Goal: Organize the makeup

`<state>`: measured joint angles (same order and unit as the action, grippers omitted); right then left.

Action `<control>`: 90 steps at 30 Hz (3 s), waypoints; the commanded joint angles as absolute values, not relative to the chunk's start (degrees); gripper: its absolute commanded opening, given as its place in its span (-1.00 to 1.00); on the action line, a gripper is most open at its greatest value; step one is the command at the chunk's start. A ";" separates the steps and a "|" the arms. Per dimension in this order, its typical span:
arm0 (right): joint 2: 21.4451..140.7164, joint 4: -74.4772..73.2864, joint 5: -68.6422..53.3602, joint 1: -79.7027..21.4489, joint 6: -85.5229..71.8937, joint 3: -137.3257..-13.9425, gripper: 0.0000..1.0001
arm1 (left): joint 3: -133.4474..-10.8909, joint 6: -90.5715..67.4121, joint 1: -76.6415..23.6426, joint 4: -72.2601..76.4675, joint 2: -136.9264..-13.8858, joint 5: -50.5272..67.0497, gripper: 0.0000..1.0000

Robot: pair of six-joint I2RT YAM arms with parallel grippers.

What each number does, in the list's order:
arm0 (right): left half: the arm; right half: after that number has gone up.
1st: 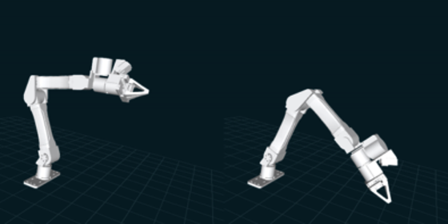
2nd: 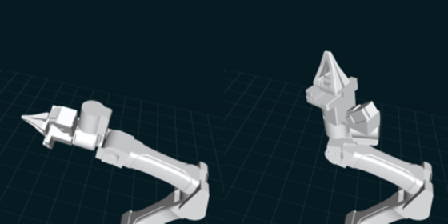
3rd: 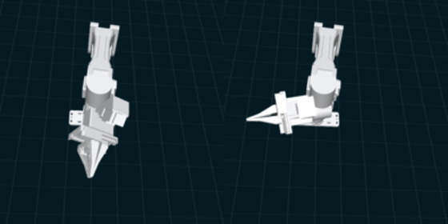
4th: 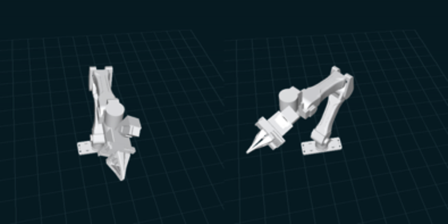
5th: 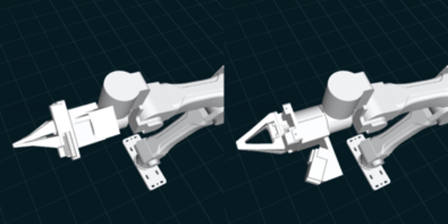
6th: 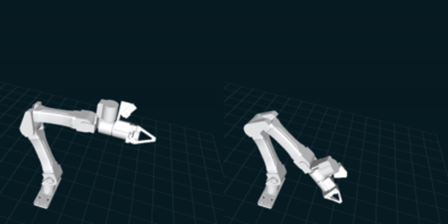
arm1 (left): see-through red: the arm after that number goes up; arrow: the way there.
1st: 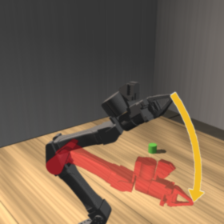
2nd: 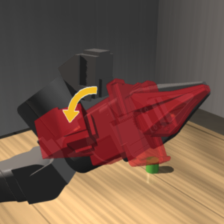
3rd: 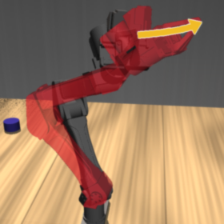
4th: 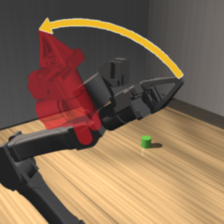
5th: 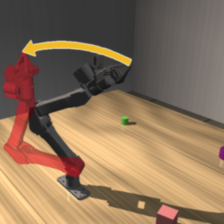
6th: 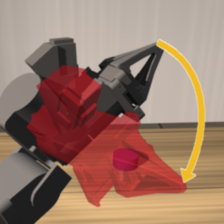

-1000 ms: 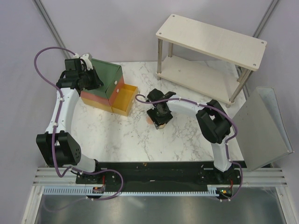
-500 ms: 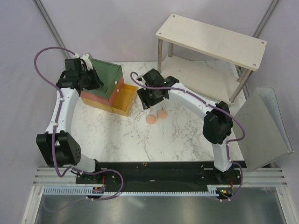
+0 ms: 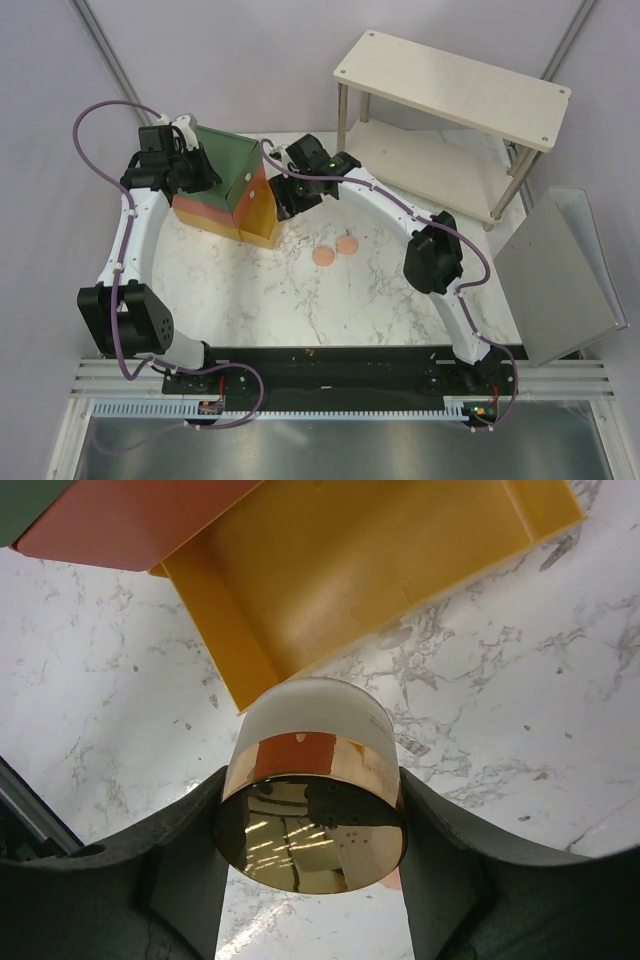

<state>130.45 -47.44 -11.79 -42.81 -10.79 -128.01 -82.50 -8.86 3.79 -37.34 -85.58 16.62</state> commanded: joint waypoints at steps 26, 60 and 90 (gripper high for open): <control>138.25 -32.34 -9.07 -48.96 -13.80 -133.07 -0.42 | -79.28 -7.91 3.78 -44.21 -86.75 17.67 -0.66; 129.92 -30.32 2.19 -47.12 -13.10 -125.26 0.55 | -79.45 -8.00 3.87 -44.30 -84.99 17.93 -0.64; 118.82 -27.60 5.19 -37.53 -15.47 -87.19 0.07 | -78.05 -7.73 3.78 -44.12 -84.73 18.02 -0.64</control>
<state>117.73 -29.12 5.23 -37.39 -14.26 -87.74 -80.73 -8.88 3.79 -36.71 -84.16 18.57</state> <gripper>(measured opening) 0.549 0.177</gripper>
